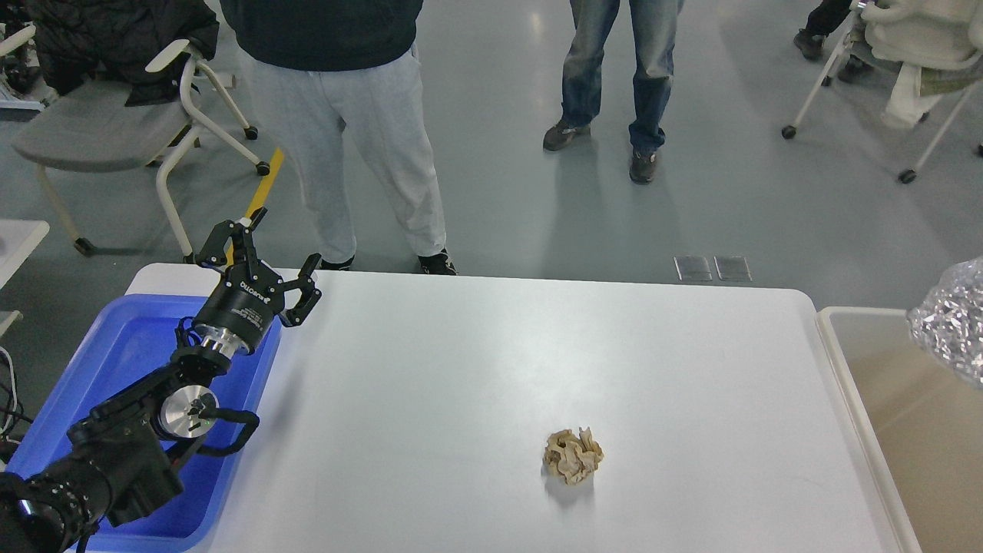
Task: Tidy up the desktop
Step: 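Open the right gripper to drop the foil ball into the bin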
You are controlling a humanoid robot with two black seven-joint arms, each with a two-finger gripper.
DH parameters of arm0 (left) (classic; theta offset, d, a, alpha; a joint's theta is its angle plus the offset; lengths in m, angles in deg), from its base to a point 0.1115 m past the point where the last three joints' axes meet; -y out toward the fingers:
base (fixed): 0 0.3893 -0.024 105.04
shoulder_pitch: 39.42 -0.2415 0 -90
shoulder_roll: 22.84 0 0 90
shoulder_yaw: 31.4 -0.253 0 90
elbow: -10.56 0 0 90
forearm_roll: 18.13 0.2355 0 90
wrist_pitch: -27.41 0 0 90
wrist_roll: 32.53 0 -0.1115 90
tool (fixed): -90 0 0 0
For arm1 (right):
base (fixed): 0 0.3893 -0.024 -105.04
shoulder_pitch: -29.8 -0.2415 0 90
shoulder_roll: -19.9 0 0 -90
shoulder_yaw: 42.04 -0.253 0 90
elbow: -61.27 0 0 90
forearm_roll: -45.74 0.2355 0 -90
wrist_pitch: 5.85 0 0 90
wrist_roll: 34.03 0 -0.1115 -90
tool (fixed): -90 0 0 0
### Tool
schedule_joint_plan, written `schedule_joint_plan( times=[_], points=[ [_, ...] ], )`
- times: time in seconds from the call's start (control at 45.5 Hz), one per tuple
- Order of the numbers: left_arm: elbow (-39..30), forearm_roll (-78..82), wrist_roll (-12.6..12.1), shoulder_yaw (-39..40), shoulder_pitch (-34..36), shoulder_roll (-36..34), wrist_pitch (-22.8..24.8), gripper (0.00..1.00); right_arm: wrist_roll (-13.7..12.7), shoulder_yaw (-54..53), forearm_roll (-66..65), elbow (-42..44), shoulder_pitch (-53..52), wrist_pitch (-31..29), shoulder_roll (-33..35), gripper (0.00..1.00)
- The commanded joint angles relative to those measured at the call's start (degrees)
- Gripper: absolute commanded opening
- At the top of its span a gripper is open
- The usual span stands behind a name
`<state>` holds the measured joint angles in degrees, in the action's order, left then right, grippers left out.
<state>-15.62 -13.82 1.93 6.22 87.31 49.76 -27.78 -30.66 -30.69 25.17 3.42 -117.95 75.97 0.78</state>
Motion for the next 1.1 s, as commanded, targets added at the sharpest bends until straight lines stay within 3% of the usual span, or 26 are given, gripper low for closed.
schedule_joint_plan(
  times=[0.0, 0.132, 0.264, 0.638, 1.078],
  points=[
    [0.0, 0.0, -0.01, 0.0, 0.01, 0.0, 0.0, 1.0, 0.15, 0.08, 0.79, 12.4, 5.53, 13.45, -10.41, 0.0],
    [0.0, 0.0, -0.01, 0.0, 0.01, 0.0, -0.09, 1.0, 0.15, -0.01, 0.79, 21.09, 8.87, 17.94, -17.6, 0.0],
    [0.0, 0.0, -0.01, 0.0, 0.01, 0.0, -0.18, 1.0, 0.68, -0.01, 0.27, 30.24, 12.74, 17.76, -22.98, 0.0],
    [0.0, 0.0, -0.01, 0.0, 0.01, 0.0, -0.18, 1.0, 0.5, 0.34, -0.35, 39.39, 16.88, 16.36, -30.62, 0.0],
    [0.0, -0.09, -0.01, 0.0, 0.01, 0.0, -0.26, 1.0, 0.41, 3.41, -5.71, 44.4, 19.95, 8.89, -31.95, 0.0]
  ],
)
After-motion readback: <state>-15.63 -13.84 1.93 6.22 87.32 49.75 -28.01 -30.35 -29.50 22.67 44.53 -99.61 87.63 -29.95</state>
